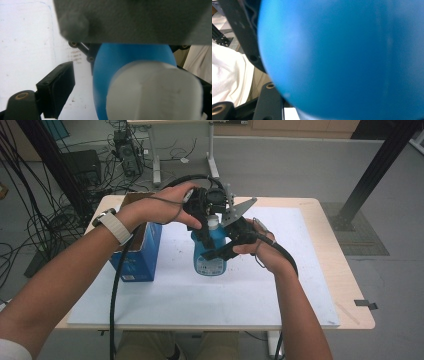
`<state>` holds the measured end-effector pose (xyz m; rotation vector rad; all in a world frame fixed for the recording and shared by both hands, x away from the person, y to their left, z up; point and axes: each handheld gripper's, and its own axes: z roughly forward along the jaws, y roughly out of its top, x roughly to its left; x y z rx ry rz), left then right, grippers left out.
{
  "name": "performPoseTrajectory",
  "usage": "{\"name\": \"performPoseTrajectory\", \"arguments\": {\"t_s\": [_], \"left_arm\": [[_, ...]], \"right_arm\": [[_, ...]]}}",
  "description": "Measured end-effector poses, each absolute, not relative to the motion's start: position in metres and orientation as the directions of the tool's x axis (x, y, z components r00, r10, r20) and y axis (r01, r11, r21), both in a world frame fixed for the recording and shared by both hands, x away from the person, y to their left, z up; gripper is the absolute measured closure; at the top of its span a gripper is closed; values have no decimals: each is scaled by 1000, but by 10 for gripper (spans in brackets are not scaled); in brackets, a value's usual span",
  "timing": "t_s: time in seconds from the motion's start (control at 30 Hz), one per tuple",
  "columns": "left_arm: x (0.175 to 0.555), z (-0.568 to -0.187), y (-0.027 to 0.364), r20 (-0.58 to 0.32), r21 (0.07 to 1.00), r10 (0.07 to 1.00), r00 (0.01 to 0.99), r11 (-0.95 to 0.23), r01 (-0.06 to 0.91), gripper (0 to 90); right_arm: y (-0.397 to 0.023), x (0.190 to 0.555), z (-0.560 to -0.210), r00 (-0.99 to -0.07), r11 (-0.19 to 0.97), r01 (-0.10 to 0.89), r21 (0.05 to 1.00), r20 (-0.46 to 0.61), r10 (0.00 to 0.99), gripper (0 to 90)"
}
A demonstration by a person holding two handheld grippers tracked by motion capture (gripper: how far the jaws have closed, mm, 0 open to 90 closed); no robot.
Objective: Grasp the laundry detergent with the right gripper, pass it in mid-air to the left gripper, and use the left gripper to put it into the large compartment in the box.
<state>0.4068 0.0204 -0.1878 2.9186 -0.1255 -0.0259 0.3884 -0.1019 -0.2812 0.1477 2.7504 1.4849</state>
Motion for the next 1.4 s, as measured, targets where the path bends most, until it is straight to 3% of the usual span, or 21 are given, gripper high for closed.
{"name": "performPoseTrajectory", "arguments": {"t_s": [0.3,0.7,1.4], "left_arm": [[406,-192,20,-28,208,-116,993,-972,-107,267],[406,-193,22,-66,212,-113,991,-972,-97,364],[404,-191,23,-43,211,-109,993,-973,-97,373]], "right_arm": [[-101,388,-281,-995,547,76,834,33,89,432],[-100,388,-283,-995,550,90,830,48,90,432],[-100,389,-282,-995,555,77,828,29,95,433]]}}
